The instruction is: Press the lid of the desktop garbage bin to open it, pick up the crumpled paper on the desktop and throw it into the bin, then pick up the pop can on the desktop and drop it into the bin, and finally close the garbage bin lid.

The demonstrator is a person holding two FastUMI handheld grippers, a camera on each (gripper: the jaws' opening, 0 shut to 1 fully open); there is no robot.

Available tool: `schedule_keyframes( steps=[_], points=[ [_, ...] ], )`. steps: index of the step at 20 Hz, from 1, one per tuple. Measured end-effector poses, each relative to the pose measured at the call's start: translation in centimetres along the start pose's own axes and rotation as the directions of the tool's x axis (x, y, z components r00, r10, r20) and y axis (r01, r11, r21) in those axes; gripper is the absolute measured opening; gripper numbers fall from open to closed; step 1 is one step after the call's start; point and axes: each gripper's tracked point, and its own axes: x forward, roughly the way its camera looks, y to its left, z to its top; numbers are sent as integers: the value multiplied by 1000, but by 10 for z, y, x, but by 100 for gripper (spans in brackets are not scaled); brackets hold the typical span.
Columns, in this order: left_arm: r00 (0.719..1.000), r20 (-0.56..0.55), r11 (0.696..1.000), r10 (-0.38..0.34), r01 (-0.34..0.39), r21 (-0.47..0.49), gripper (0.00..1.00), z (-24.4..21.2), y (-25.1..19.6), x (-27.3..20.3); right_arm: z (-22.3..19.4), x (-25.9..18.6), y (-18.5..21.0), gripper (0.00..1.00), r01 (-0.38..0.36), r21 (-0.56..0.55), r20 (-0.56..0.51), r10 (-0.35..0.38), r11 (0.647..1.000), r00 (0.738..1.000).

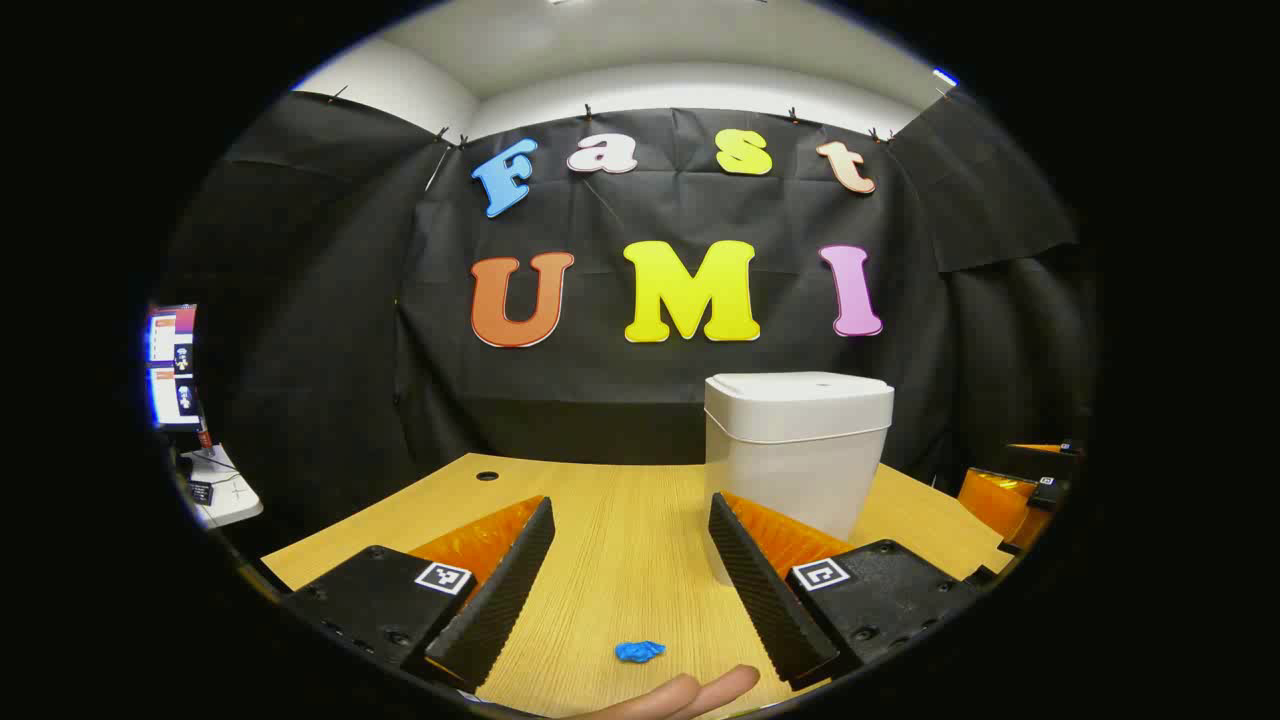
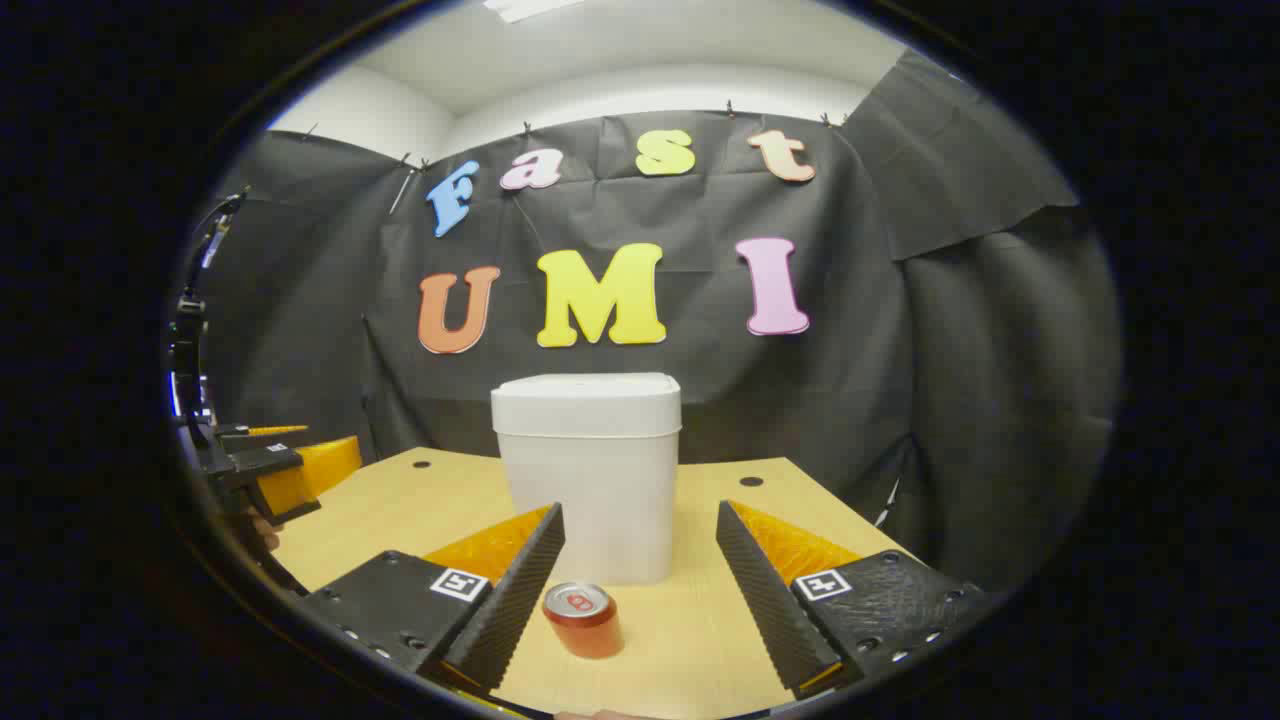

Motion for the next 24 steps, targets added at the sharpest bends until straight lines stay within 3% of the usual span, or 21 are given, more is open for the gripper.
schedule_keyframes(
  steps=[19,24],
  points=[
    [1000,3,1000,9,-9,16,100,-2,5,3,7,7,5,96,-1,-44,19,1,999,1000],
    [1000,-6,1000,17,-17,8,100,-4,9,6,26,17,-1,96,61,-70,44,-58,996,997]
  ],
)
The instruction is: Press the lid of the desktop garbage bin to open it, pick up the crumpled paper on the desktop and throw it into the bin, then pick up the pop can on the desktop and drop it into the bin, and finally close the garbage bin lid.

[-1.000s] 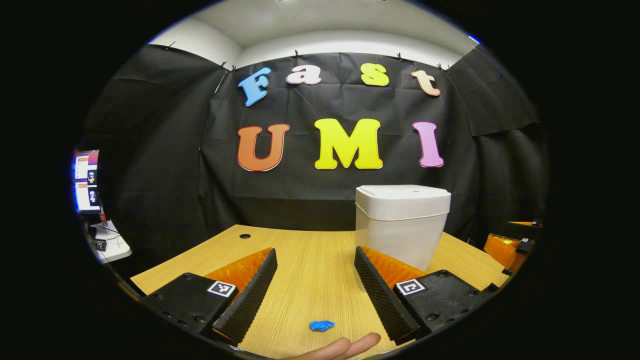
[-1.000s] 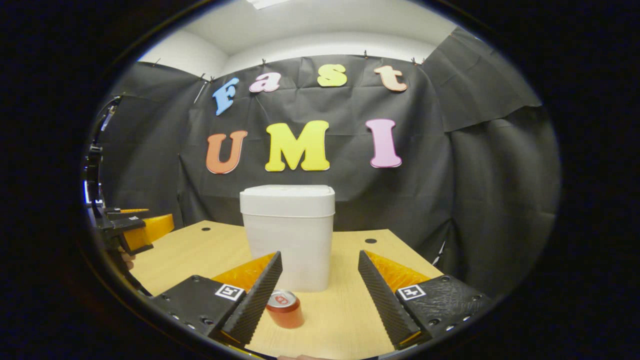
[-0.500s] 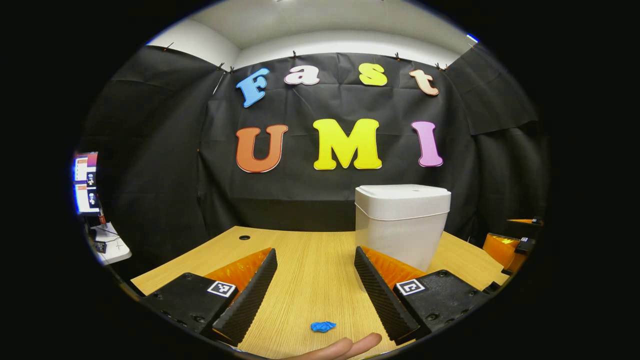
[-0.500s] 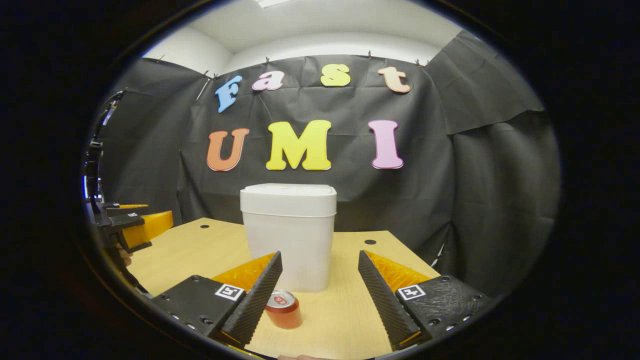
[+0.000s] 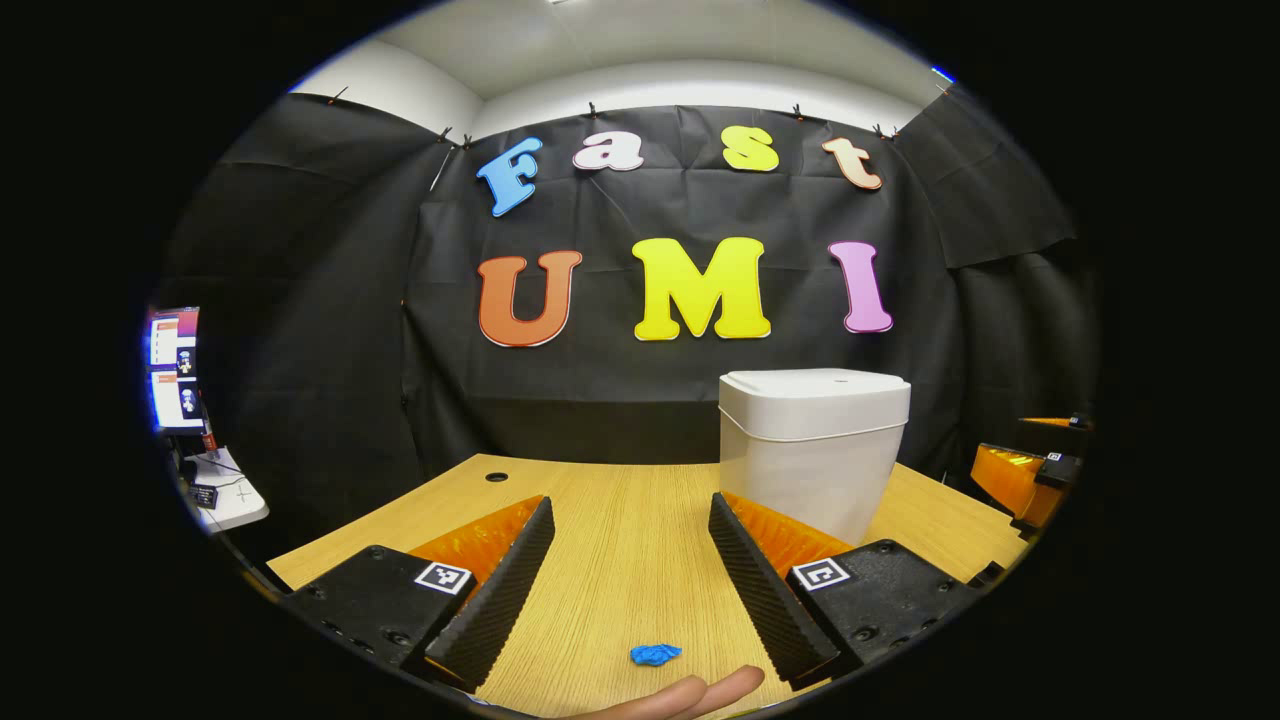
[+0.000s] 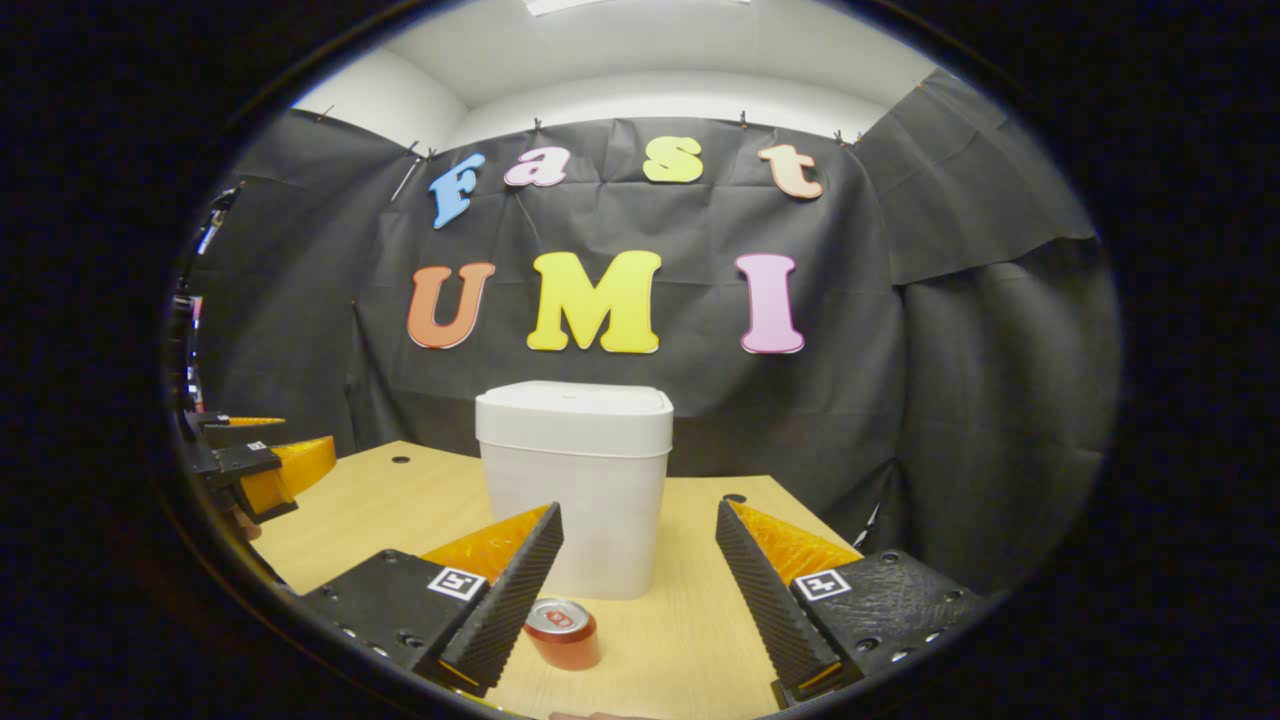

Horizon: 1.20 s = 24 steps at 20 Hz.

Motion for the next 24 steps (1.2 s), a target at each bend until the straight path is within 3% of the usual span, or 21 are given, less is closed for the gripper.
schedule_keyframes(
  steps=[2,6,8,9,10,11,14,20,24],
  points=[
    [1000,-7,1000,6,-6,-5,100,-1,2,2,6,10,0,96,9,36,-10,-9,999,1000],
    [1000,-18,1000,12,-13,-14,100,-5,5,4,26,39,15,80,-56,101,-29,59,993,998],
    [1000,-23,1000,13,-13,-16,100,-6,6,6,35,57,18,62,-61,60,-32,63,996,998],
    [1000,-25,1000,12,-13,-15,100,-7,6,6,37,65,23,46,-63,38,-40,65,997,997],
    [1000,-27,1000,14,-14,-14,100,-7,8,6,42,69,29,38,-73,27,-36,74,997,997],
    [1000,-26,1000,16,-16,-14,100,-7,9,7,47,74,38,18,-90,19,-28,90,996,996],
    [999,-32,1000,20,-20,-16,100,-9,13,8,58,88,62,0,-137,15,-24,138,990,990],
    [999,-42,999,24,-25,-20,100,-11,18,12,84,120,88,0,-192,49,-59,195,980,979],
    [999,-49,999,22,-24,-28,100,-12,21,13,84,141,95,0,-188,55,-138,194,981,971]
  ],
)
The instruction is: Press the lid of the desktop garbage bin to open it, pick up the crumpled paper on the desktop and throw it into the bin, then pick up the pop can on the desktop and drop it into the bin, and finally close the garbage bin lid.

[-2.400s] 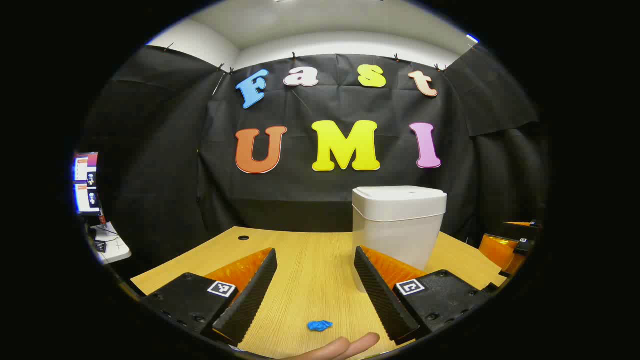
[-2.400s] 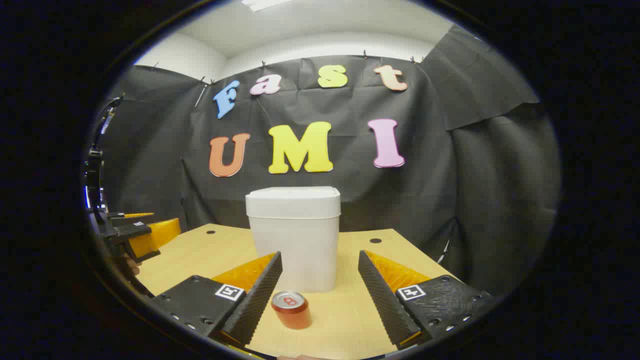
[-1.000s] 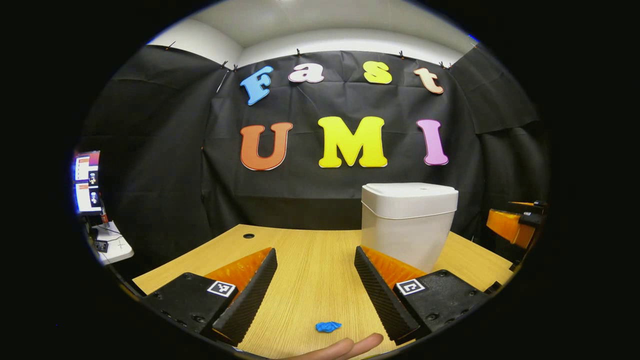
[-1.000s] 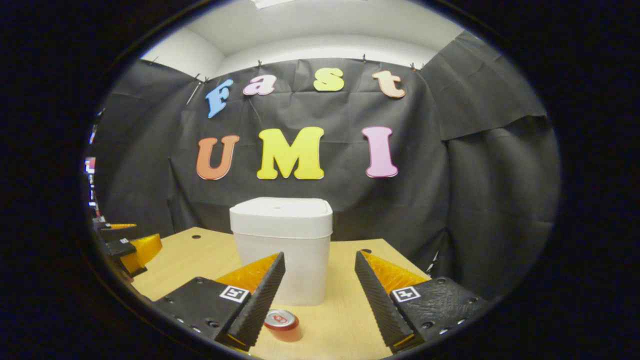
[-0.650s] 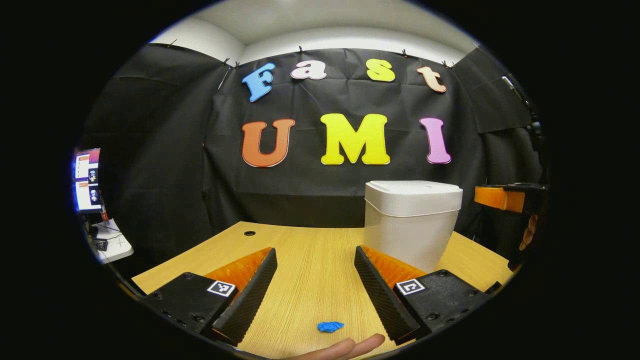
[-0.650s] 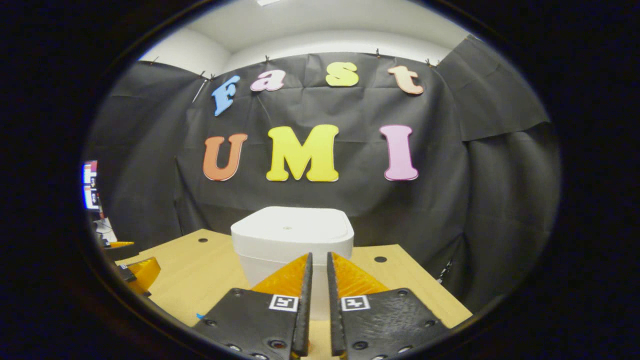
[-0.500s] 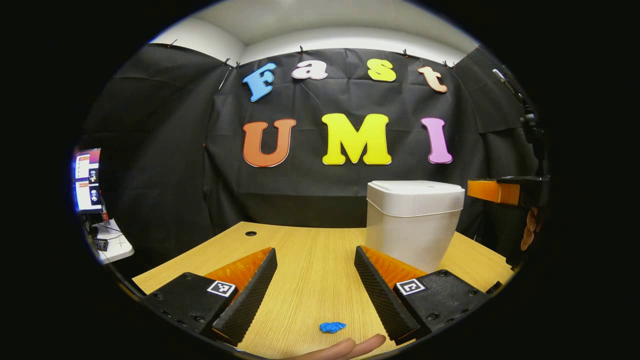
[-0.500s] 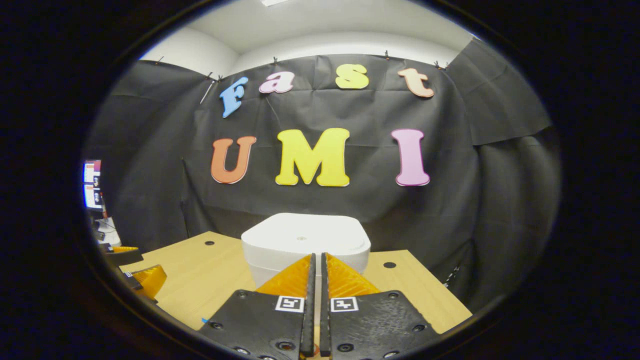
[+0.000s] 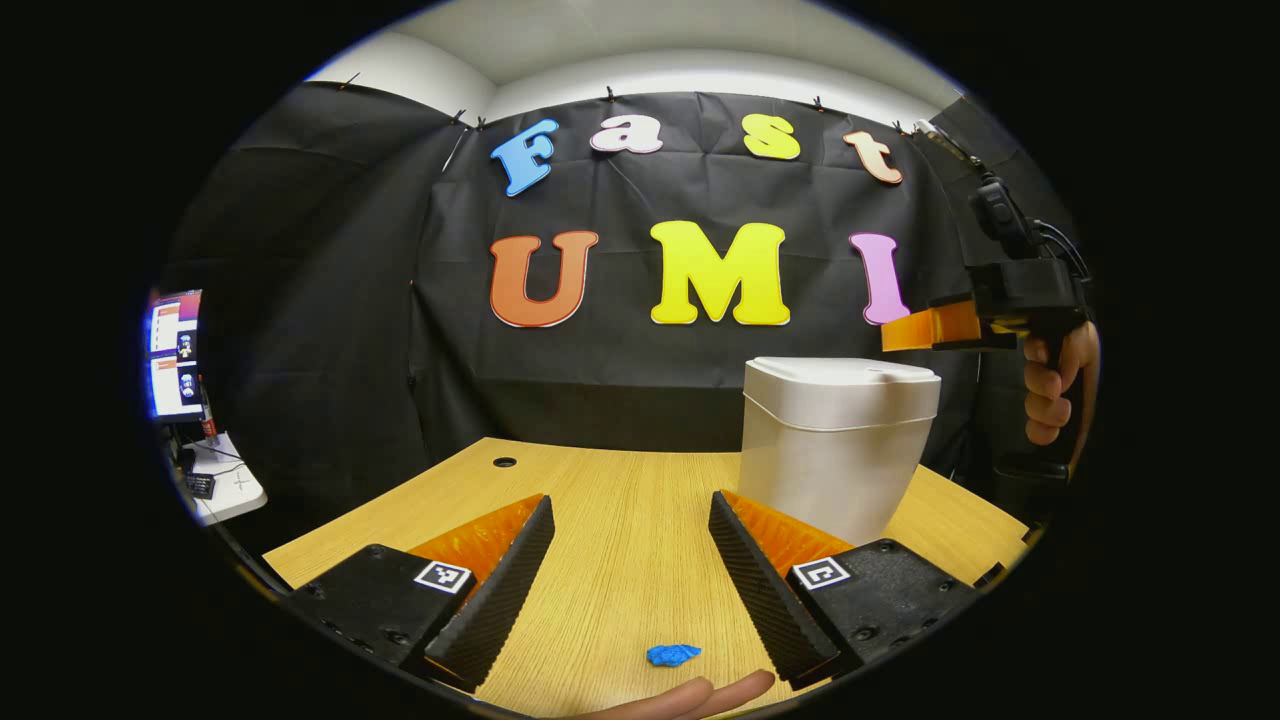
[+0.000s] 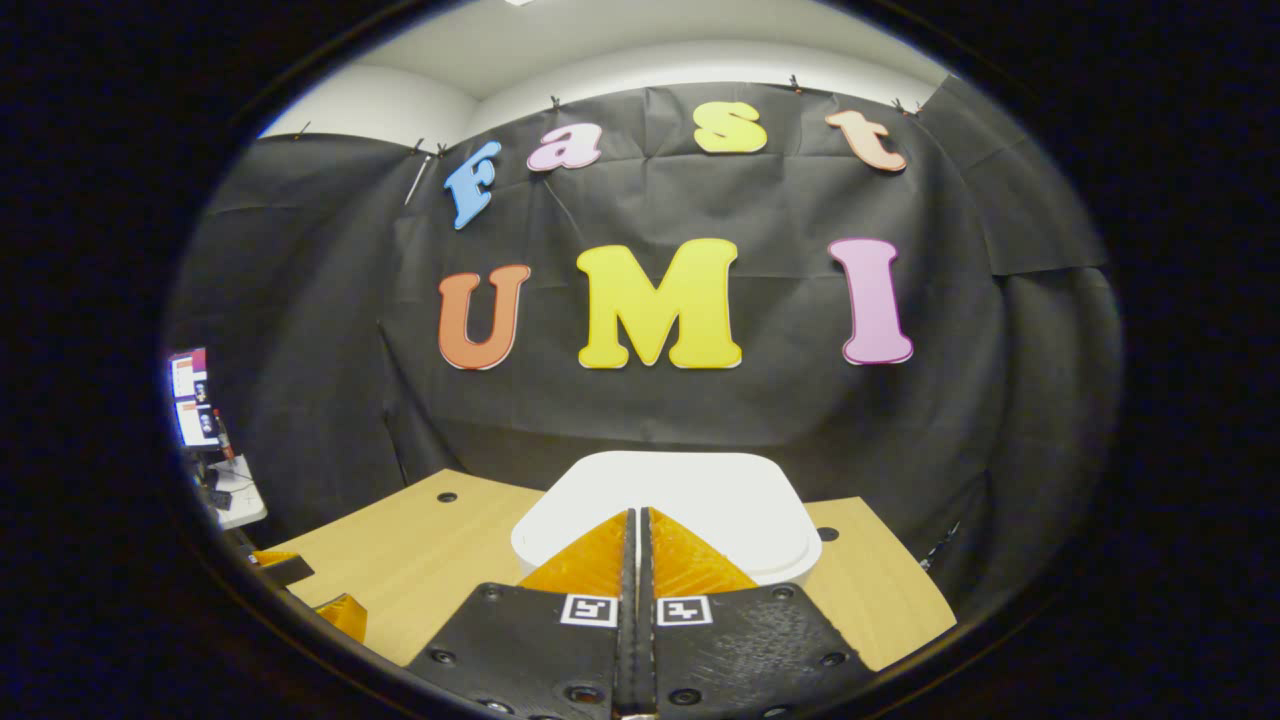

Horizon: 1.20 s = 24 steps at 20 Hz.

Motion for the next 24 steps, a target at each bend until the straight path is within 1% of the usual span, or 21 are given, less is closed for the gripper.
schedule_keyframes(
  steps=[4,6,8,9,10,11,14,17,20,21,23,24],
  points=[
    [1000,-7,1000,0,0,-3,100,-2,2,1,-11,9,-6,0,37,-19,-65,-38,999,997],
    [1000,-12,1000,-1,1,-9,100,-3,2,2,-16,14,-12,0,48,-6,-86,-48,999,995],
    [1000,-21,1000,-3,2,-13,100,-5,1,3,-26,15,-7,0,6,21,-123,-3,1000,992],
    [1000,-22,1000,-5,5,-15,100,-6,-1,3,-27,15,-10,0,0,50,-130,6,999,992],
    [1000,-26,1000,-10,10,-15,100,-7,-3,4,-25,12,-9,0,-2,64,-125,10,998,992],
    [999,-32,1000,-12,12,-12,100,-9,-5,4,-25,13,-10,1,-4,49,-120,9,999,993],
    [1000,-13,1000,-1,1,16,100,-6,-5,5,-9,3,-9,0,2,30,-33,-1,1000,999],
    [1000,-18,1000,4,-4,2,100,-10,-7,7,1,-14,-5,0,4,7,38,-4,1000,999],
    [999,-38,1000,4,-4,-15,100,-12,-10,10,1,-33,-2,0,0,-2,67,1,1000,998],
    [999,-40,1000,4,-5,-15,100,-14,-10,10,0,-40,-6,0,7,-6,79,-6,1000,997],
    [999,-40,1000,3,-3,-5,100,-14,-10,11,-5,-50,-6,0,-5,-4,89,5,1000,996],
    [999,-41,1000,2,-2,-1,100,-14,-10,11,-9,-55,-6,3,-18,-2,85,18,1000,996]
  ],
)
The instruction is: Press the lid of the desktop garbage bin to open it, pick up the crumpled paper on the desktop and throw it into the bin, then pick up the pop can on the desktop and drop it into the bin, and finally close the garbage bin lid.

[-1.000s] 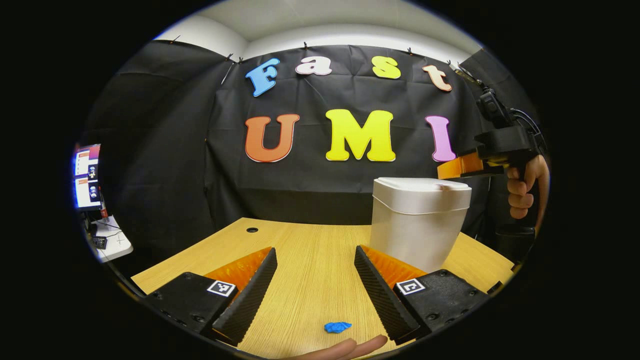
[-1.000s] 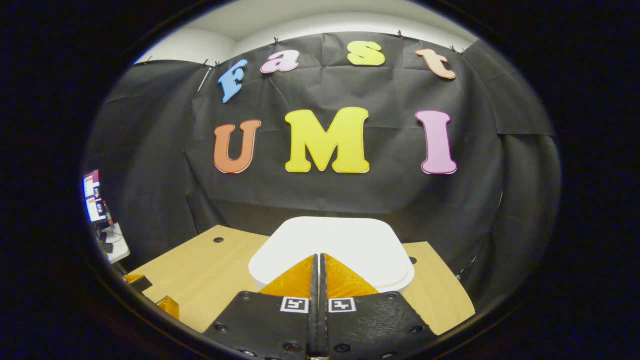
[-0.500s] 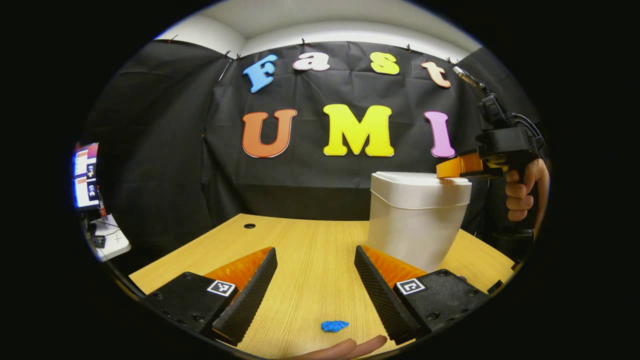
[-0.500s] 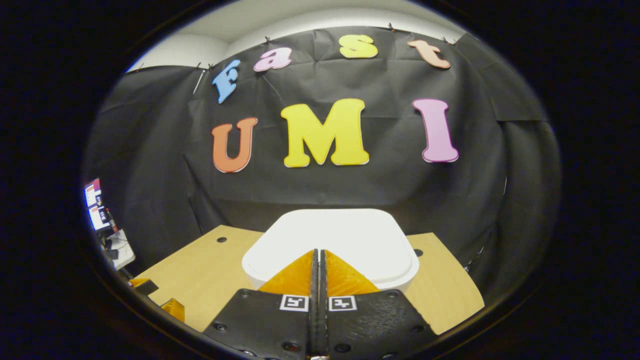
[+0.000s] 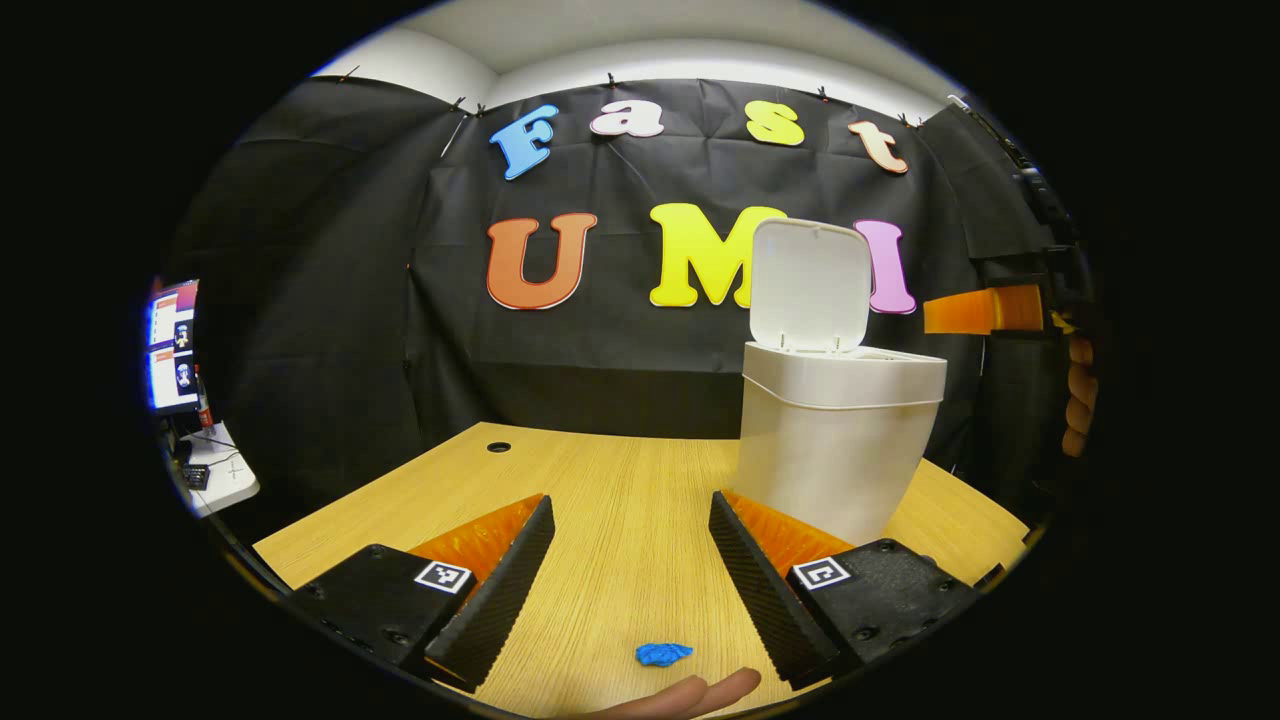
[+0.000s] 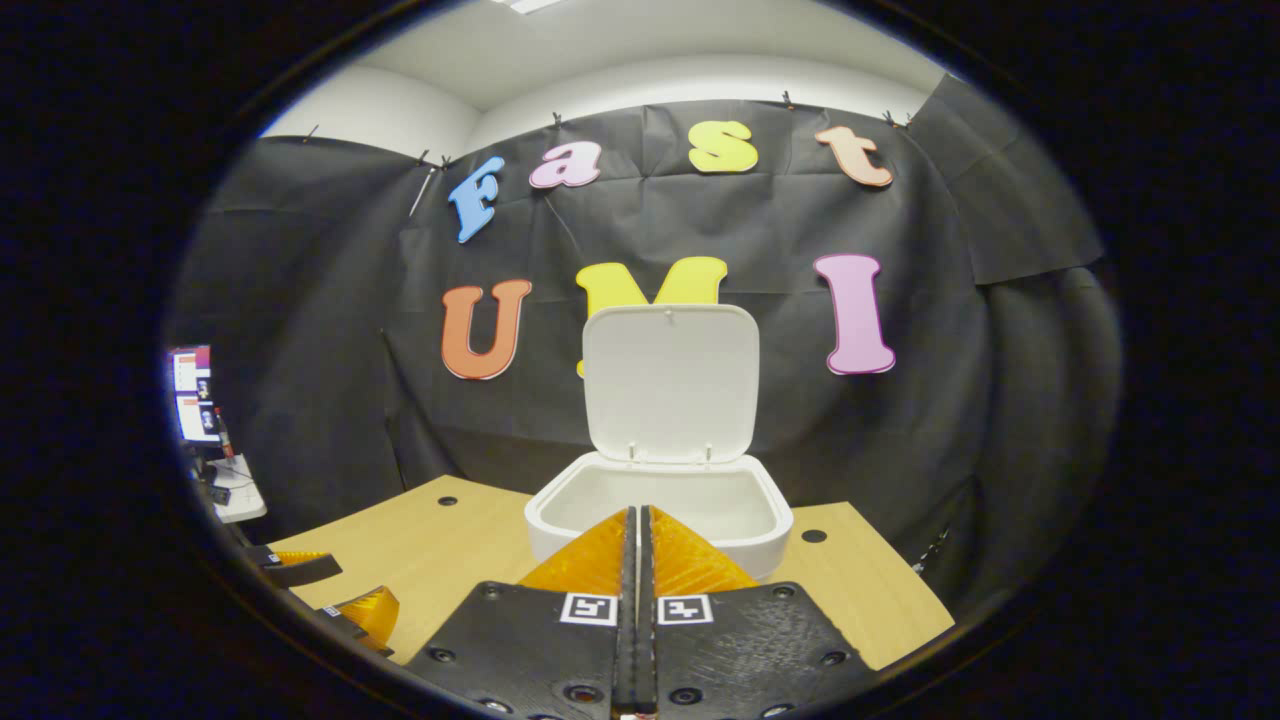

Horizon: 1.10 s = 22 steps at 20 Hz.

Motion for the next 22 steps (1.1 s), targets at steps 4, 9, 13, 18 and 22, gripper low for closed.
schedule_keyframes(
  steps=[4,9,13,18,22],
  points=[
    [1000,-13,1000,13,-13,3,100,-4,3,1,-11,-20,-7,8,-20,29,-1,20,999,1000],
    [997,-71,1000,-19,19,-1,100,-22,-9,-2,-17,-45,-21,58,-28,45,58,26,999,998],
    [991,-135,1000,-5,7,10,100,-52,-9,-3,-31,-64,-39,85,8,-9,94,-7,1000,996],
    [953,-298,998,-59,59,-10,100,-107,-28,-5,-49,-90,-59,96,23,3,112,-23,1000,993],
    [932,-360,997,-41,62,46,100,-131,-29,-10,-59,-99,-67,96,53,6,116,-53,999,992]
  ],
)
